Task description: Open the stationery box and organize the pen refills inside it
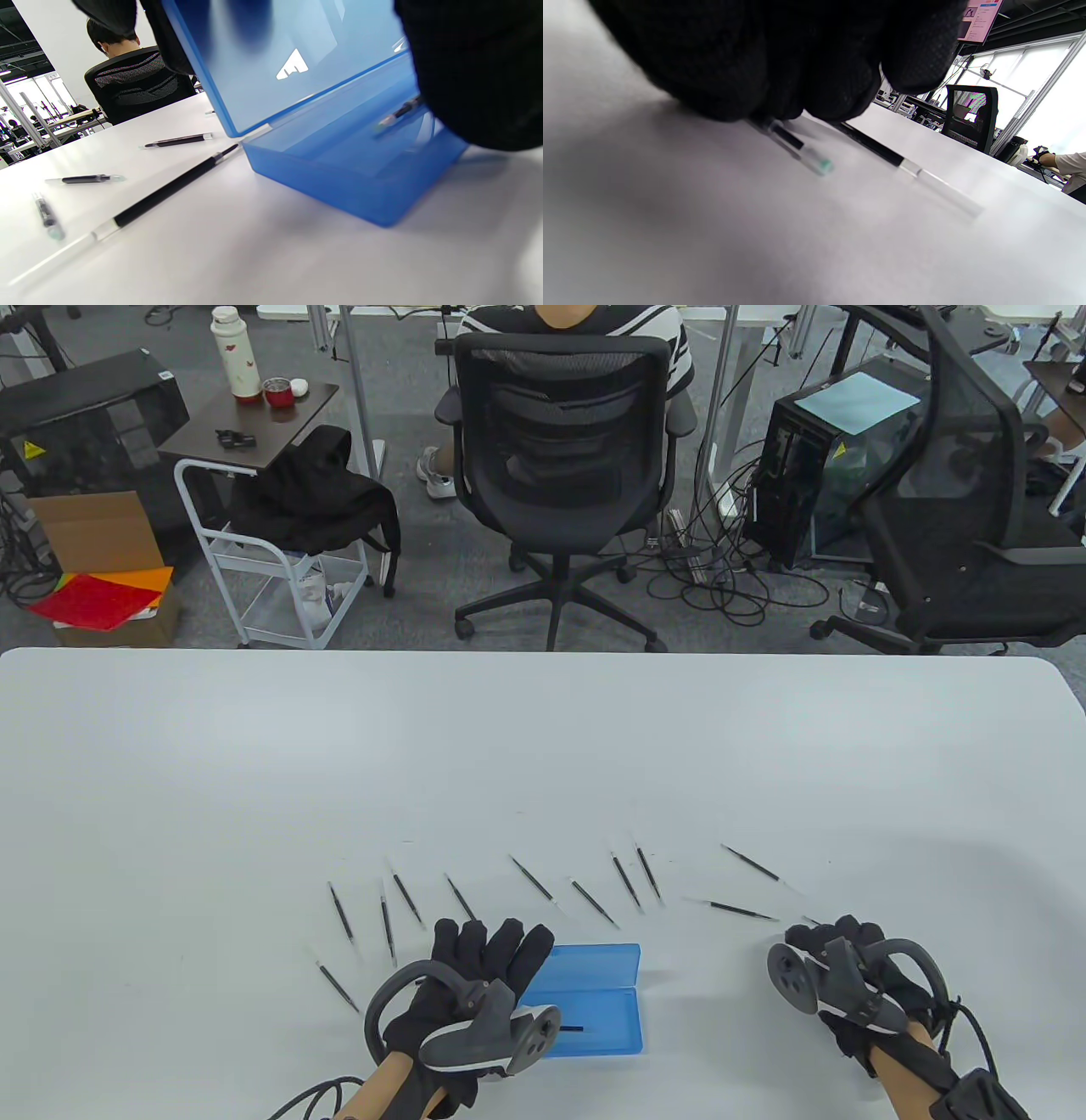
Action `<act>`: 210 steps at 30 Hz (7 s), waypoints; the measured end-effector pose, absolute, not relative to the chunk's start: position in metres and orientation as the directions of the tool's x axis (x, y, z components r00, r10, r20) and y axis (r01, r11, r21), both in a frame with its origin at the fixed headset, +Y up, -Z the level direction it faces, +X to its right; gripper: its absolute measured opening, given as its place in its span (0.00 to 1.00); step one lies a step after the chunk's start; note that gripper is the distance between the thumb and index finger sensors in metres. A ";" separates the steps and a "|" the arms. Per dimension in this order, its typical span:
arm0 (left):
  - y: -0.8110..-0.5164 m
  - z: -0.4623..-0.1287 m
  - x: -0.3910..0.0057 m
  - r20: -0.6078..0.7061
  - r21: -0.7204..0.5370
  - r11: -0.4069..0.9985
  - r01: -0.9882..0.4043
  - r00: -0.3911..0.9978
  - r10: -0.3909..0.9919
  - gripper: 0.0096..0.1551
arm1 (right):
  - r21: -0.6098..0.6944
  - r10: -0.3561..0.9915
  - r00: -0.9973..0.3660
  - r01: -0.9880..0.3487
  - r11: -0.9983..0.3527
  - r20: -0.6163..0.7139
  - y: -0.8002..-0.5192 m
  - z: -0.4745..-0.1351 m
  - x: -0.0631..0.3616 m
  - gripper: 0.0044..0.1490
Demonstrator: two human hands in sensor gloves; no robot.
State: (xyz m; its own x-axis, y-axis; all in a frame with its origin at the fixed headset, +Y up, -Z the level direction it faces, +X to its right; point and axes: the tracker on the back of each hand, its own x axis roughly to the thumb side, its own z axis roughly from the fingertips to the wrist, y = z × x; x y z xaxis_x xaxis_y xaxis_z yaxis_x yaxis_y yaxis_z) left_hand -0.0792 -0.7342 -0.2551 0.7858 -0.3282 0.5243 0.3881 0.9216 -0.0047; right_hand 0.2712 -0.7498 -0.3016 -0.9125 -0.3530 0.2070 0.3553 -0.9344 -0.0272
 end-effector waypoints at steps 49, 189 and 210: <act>-0.735 -0.255 -0.080 0.531 -0.008 0.924 0.381 0.785 -0.319 0.85 | -0.359 -0.451 -0.703 0.288 -0.888 0.550 -0.734 -0.217 0.022 0.39; -0.735 -0.257 -0.081 0.540 -0.023 0.929 0.368 0.787 -0.298 0.85 | -0.304 -0.387 -0.724 0.252 -0.919 0.570 -0.737 -0.221 0.034 0.40; -0.735 -0.257 -0.081 0.541 -0.021 0.929 0.369 0.786 -0.300 0.85 | -0.355 -0.377 -0.727 0.195 -0.914 0.573 -0.721 -0.212 0.043 0.38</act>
